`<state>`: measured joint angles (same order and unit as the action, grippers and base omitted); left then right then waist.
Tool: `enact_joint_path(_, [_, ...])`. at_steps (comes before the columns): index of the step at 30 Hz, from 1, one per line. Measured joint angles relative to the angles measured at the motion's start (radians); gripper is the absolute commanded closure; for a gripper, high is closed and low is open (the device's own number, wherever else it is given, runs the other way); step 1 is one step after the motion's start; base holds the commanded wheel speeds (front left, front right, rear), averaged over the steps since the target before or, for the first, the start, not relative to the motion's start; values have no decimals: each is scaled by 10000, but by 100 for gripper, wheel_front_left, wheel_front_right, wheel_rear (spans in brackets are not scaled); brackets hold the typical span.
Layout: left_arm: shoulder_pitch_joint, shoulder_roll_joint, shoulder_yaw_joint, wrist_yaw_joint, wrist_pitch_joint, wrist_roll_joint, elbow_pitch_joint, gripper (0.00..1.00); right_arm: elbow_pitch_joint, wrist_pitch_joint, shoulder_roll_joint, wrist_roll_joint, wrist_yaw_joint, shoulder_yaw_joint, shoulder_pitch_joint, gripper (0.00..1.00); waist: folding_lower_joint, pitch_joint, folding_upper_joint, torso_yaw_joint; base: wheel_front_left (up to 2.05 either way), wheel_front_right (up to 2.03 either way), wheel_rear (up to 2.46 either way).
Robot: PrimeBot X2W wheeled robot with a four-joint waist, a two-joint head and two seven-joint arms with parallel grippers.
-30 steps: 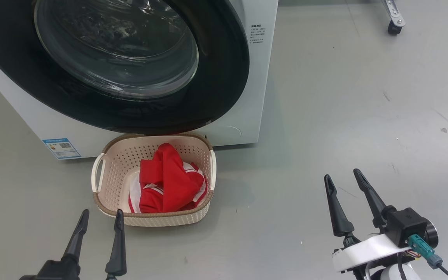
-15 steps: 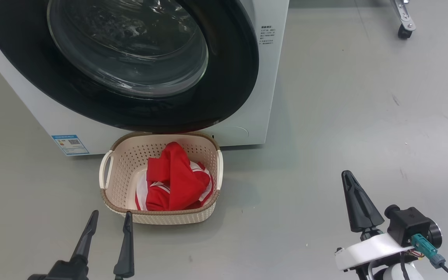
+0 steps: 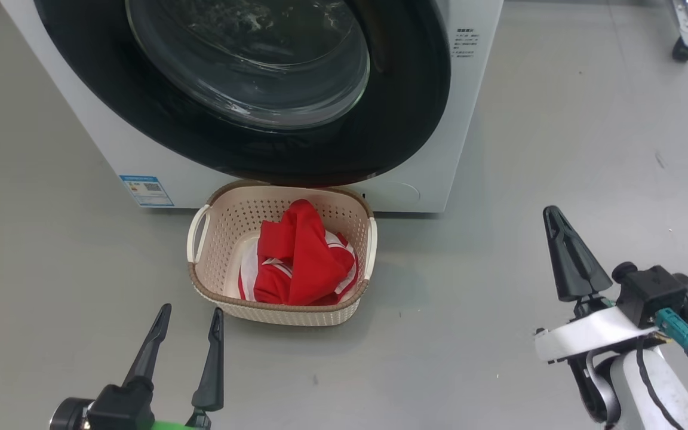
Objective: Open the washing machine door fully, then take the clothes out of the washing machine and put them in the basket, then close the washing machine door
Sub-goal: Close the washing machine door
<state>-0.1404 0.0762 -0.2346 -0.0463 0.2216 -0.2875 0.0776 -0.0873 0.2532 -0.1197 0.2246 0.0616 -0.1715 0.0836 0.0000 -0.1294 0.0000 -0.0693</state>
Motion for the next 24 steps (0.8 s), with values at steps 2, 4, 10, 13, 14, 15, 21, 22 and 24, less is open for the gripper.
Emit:
enact_joint_path(2, [97,-15,-29,-2,6,0,33,0,-42,0,-104,-56,92,-23,334,100,0,-111,0,-158,0,0,0])
enact_joint_path(4, [211,-25,-94,0,44,4,102,0,-42,-13,-171,-77,151,-35,704,100,0,-261,0,-301,0,0,0])
enact_joint_path(10, [637,-69,-238,81,86,6,267,0,-29,-207,-351,-178,295,-117,2076,100,0,-801,0,-713,0,0,0])
enact_joint_path(13, [880,-98,-318,90,94,6,313,0,-161,-416,-424,-174,339,-136,2676,100,0,-1090,0,-917,0,0,0])
enact_joint_path(14, [953,-119,-359,90,98,6,326,0,-238,-470,-439,-167,339,-130,2820,100,0,-1184,0,-986,0,0,0])
enact_joint_path(15, [1028,-142,-395,98,100,6,330,0,-318,-543,-470,-167,339,-138,2947,100,0,-1280,0,-1058,0,0,0])
enact_joint_path(21, [1304,-213,-575,201,174,4,318,0,-738,-830,-560,-159,414,-148,3566,100,0,-1739,0,-1410,0,0,0])
enact_joint_path(22, [1357,-221,-589,207,174,4,316,0,-819,-888,-591,-155,416,-142,3705,100,0,-1833,0,-1481,0,0,0])
enact_joint_path(24, [1473,-224,-602,209,184,4,303,0,-966,-955,-648,-138,420,-113,3991,100,0,-2012,0,-1614,0,0,0])
